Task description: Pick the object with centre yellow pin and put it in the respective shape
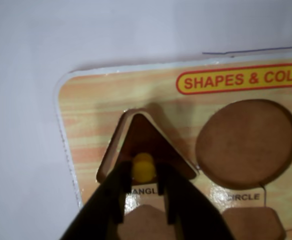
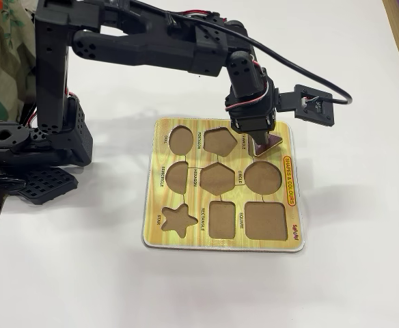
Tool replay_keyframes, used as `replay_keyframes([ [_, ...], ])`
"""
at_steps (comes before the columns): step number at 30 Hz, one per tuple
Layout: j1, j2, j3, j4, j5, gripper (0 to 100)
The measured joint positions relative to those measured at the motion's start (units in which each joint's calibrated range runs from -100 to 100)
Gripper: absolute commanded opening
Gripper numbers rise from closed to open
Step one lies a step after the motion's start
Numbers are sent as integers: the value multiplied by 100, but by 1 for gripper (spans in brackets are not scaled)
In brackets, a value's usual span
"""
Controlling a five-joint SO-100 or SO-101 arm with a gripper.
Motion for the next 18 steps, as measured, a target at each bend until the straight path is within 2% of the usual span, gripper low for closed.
replay_keyframes([
  [18,-28,0,0,0,0,3],
])
